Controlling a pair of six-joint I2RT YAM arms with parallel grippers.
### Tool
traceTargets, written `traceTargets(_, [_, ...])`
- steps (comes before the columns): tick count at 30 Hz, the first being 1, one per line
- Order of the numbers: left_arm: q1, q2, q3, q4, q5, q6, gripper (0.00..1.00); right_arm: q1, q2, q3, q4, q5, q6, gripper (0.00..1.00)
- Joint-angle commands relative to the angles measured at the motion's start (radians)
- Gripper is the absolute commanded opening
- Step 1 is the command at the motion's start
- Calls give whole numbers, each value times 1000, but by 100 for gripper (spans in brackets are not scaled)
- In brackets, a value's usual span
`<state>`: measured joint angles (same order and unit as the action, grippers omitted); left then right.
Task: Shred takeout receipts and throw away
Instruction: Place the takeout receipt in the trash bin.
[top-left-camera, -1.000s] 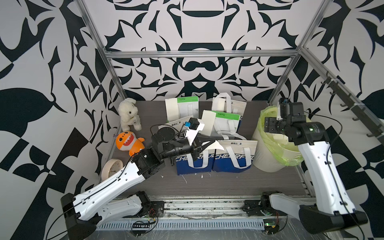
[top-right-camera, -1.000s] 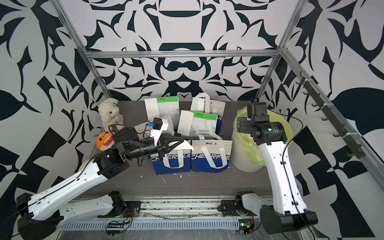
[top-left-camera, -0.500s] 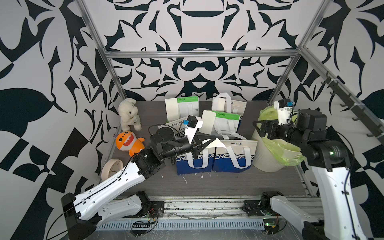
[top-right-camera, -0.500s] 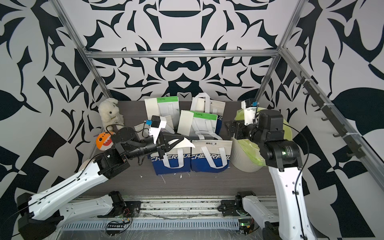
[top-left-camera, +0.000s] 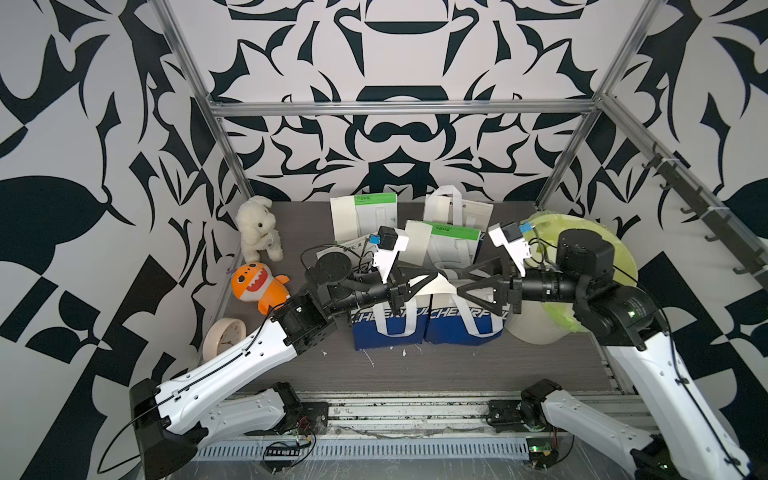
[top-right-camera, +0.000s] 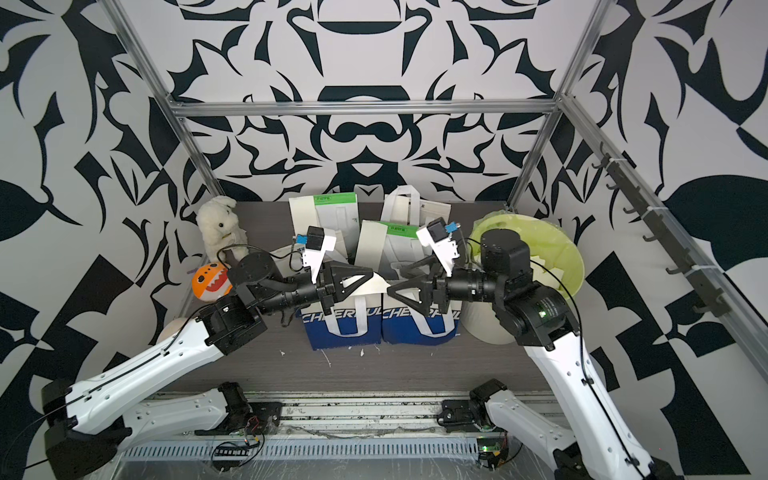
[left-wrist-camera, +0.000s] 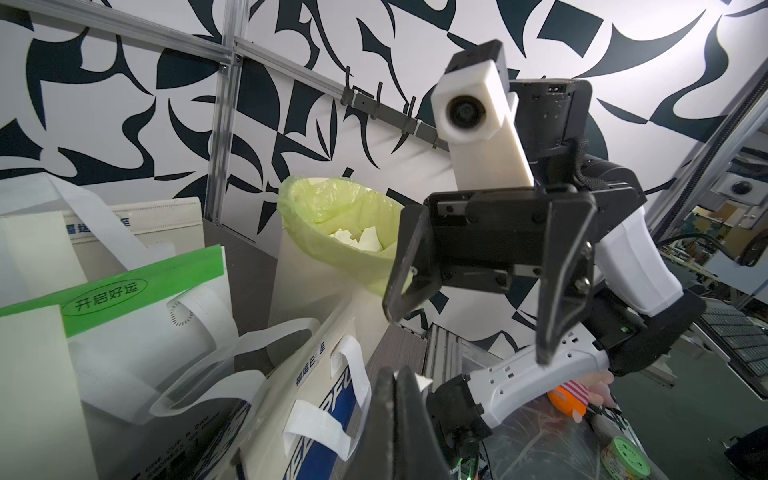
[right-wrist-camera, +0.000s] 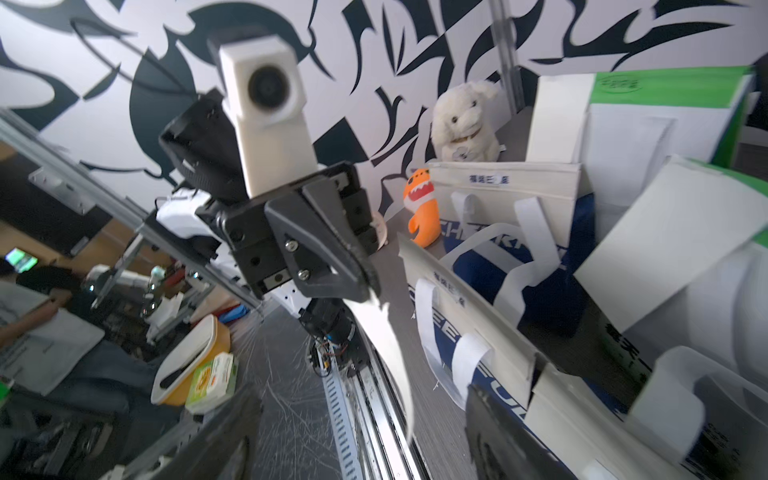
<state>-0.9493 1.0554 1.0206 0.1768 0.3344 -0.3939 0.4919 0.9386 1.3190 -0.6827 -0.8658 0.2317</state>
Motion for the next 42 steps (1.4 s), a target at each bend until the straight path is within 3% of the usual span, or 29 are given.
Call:
traceTargets(1, [-5,8,-4,33,17,-22,0,85,36,23,11,101,-46,74])
traceTargets(5, [-5,10,-1,30,20,-26,0,140,74,34,12,140,-47,67])
traceTargets(10, [-5,1,-8,29,25,-25,0,160,95,42,14,152,-33,51])
traceTargets(13, [-5,-2,-16,29,23,-22,0,163,91,36,43,156,-11,31])
traceTargets(15, [-5,-1,-18,30,21,-21,0,164,81,24,82,161,14,7])
traceTargets(16, [-4,0,-18,29,21,-21,0,163,73,16,104,165,32,0])
traceTargets(20, [-5,-1,-17,16,10,-11,2,163,45,-13,166,236,97,0])
traceTargets(21, [-5,-5,-17,10,4,-5,18,163,42,-11,156,276,101,0])
traceTargets(22, [-4,-11,-16,0,-8,4,41,164,39,-5,136,329,106,0])
traceTargets(24, [-4,-31,-9,-32,-45,29,66,164,39,17,81,422,108,0])
traceTargets(25, [-4,-45,-5,-54,-80,46,92,163,38,32,46,485,108,0])
traceTargets(26, [-4,-64,-4,-82,-125,72,100,163,40,50,9,550,106,0])
traceTargets(30, [-4,-142,13,-195,-348,191,99,162,46,140,-153,893,152,0])
traceTargets(32, [-4,-187,2,-225,-481,235,100,162,62,217,-294,1130,181,0])
traceTargets(35, [-4,-220,20,-331,-583,284,99,155,92,343,-516,1393,217,0])
traceTargets(39, [-4,-230,26,-405,-586,299,99,104,122,433,-699,1519,230,0])
traceTargets(42, [-3,-228,6,-382,-551,296,99,-1,128,415,-711,1489,199,0])
